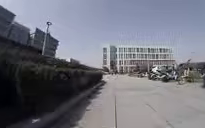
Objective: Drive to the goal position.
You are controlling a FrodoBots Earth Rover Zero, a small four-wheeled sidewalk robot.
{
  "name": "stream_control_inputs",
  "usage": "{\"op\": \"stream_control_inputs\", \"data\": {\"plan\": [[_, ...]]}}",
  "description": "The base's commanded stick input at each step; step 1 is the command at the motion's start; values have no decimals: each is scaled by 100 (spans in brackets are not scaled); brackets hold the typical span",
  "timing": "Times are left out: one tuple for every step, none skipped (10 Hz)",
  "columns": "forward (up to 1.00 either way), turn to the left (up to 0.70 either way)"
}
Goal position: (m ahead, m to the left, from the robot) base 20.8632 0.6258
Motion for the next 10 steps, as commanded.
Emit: {"op": "stream_control_inputs", "data": {"plan": [[85,0],[85,0],[85,0],[85,0],[85,0],[85,0],[85,0],[85,0],[85,0],[85,0]]}}
